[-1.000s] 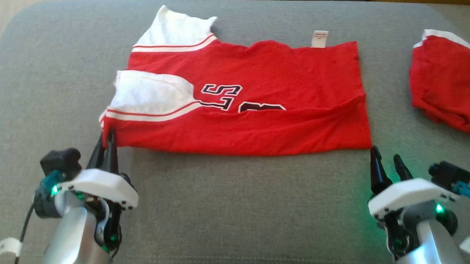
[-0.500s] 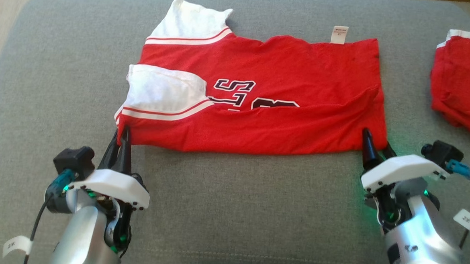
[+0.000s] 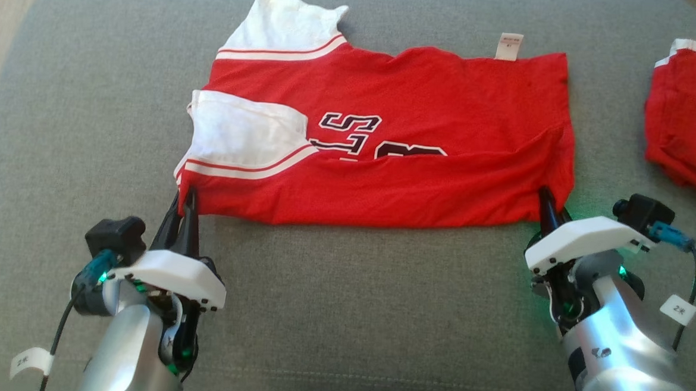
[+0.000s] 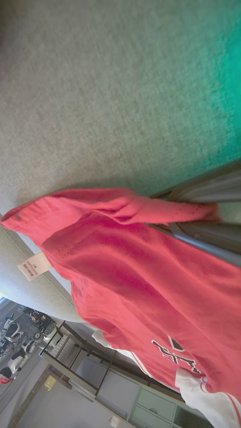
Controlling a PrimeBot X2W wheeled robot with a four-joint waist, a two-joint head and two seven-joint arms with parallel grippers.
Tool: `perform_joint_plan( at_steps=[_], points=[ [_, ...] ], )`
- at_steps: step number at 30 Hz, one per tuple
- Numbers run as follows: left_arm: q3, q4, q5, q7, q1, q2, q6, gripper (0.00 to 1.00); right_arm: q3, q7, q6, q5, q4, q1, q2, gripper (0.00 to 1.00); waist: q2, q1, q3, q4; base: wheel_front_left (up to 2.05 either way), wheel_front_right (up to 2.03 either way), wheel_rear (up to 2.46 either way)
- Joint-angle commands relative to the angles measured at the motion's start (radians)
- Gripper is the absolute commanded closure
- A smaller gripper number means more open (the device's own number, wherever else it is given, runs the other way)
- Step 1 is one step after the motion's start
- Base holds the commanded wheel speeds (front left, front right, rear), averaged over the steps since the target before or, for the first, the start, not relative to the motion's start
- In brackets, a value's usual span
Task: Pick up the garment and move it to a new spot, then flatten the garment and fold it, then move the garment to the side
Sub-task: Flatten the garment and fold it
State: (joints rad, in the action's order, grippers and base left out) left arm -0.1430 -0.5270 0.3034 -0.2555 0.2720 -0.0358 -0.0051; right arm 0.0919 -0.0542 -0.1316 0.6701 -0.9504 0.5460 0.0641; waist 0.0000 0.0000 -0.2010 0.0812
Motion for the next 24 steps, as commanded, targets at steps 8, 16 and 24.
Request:
perform_joint_plan(
  at_steps=[8,16,24],
  points=[
    [0.039,-0.005,-0.01,-0.006,-0.007,-0.015,-0.008,1.0,-0.003,-0.019,0.001,-0.04,-0.008,-0.03,0.014,1.0,0.0,0.0,0.067,-0.013,0.0,0.0,0.0],
    [0.047,0.005,-0.028,-0.006,-0.1,-0.028,-0.038,1.0,-0.009,0.063,0.001,-0.054,0.062,-0.112,0.071,1.0,0.0,0.0,0.118,-0.019,0.0,0.0,0.0],
    [-0.005,0.046,-0.043,0.023,-0.203,-0.056,-0.07,1.0,-0.019,0.212,0.001,-0.061,0.212,-0.23,0.129,1.0,0.0,0.0,0.134,-0.01,0.0,0.0,0.0]
  ],
)
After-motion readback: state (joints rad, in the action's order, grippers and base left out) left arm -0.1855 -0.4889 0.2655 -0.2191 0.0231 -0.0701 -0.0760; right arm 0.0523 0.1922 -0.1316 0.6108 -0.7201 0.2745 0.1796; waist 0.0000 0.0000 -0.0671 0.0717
